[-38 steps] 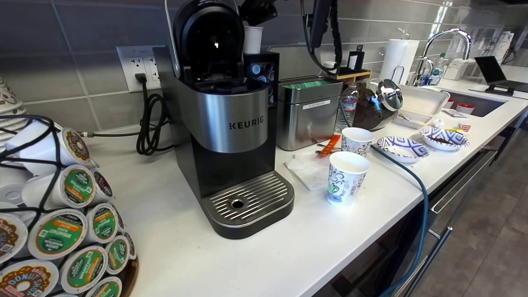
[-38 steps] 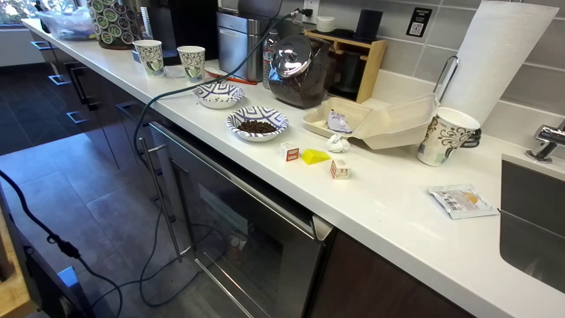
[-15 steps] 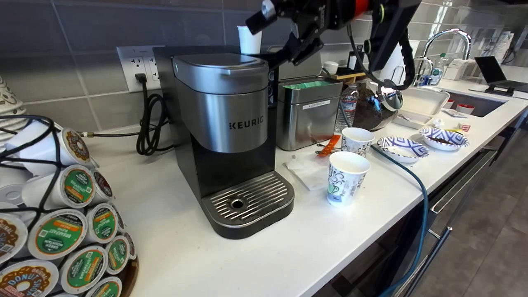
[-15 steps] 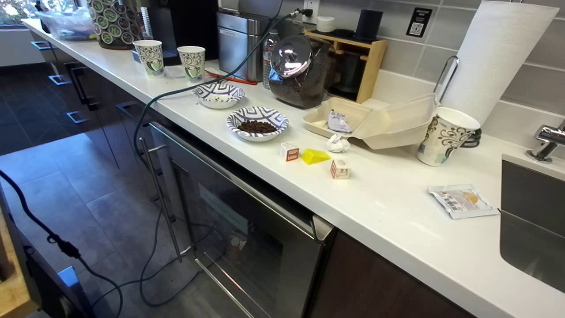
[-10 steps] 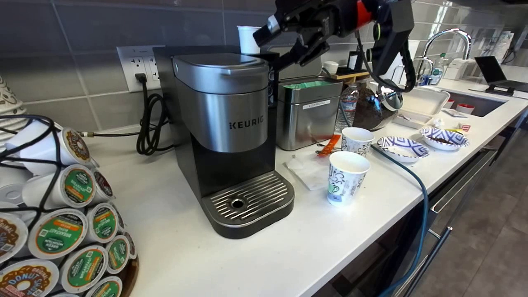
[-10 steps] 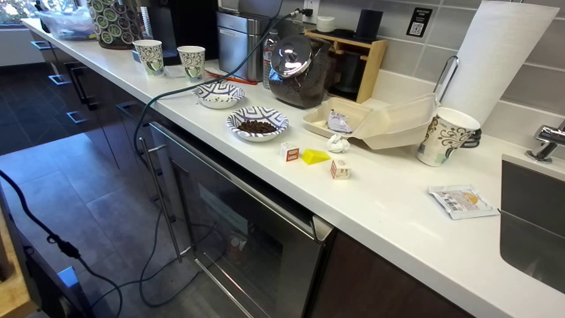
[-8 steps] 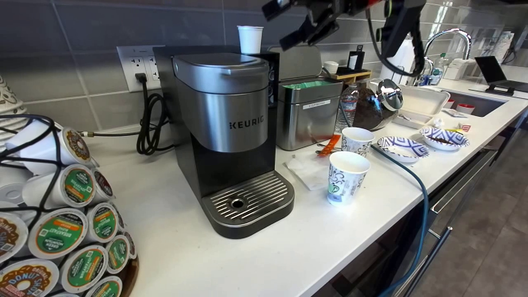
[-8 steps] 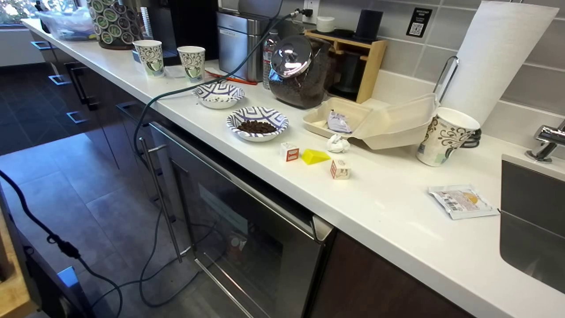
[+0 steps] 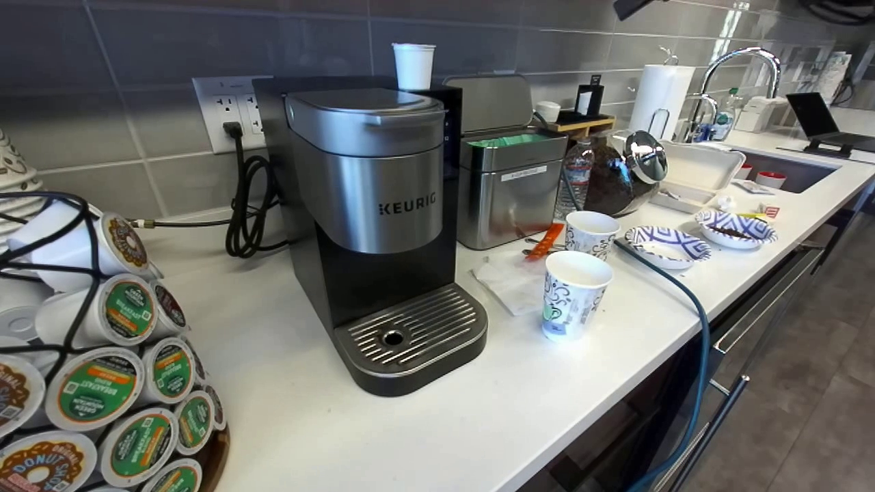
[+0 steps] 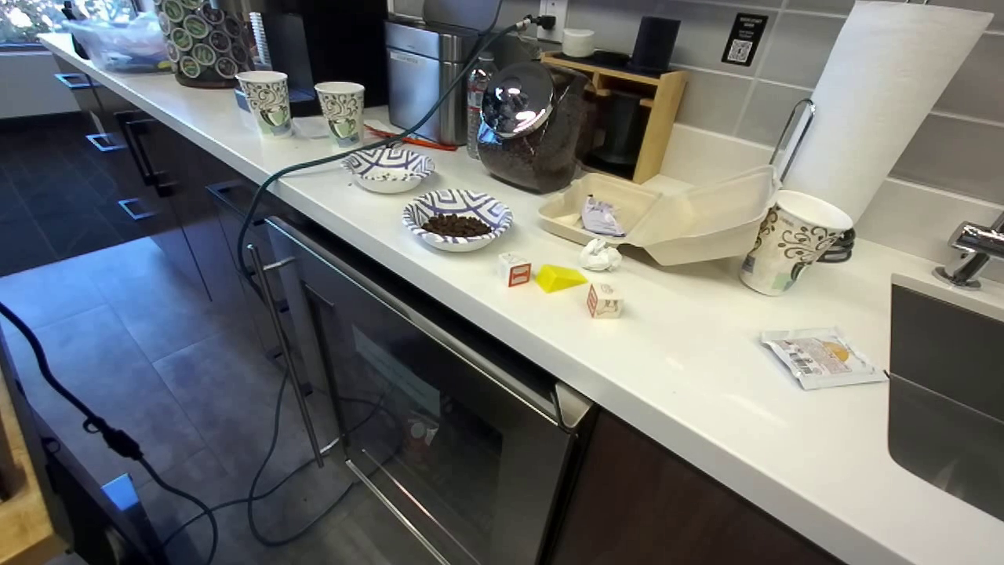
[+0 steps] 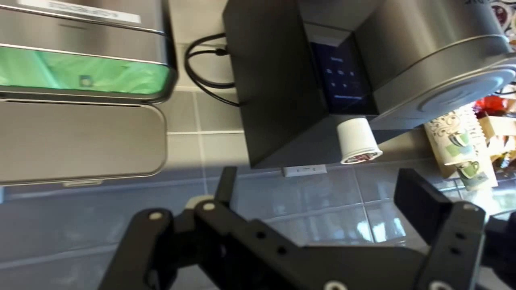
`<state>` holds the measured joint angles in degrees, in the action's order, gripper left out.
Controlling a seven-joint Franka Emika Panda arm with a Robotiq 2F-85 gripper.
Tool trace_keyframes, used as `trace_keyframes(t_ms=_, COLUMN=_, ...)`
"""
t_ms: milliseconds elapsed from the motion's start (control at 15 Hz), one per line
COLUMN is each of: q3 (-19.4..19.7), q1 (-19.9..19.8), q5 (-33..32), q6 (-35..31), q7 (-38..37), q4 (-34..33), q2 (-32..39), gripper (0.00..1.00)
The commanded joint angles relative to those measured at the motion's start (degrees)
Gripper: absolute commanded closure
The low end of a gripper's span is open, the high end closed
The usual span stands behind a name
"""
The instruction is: Close the coffeemaker.
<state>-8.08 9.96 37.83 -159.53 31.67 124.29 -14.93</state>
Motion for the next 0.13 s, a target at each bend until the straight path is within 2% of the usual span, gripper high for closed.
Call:
trace_keyframes(t_ms=0, q3=-1.68, q1=-4.39, q5=-5.76, q6=-3.19, q7=-5.31, q4=12.64, q2=-14.44, gripper=0.0)
trace_keyframes(t_ms=67, q3=-0.37, q1=-2.56, q5=-3.68, q6=-1.08, q7=-2.42, q4=5.33, q2=-6.43, gripper=0.0)
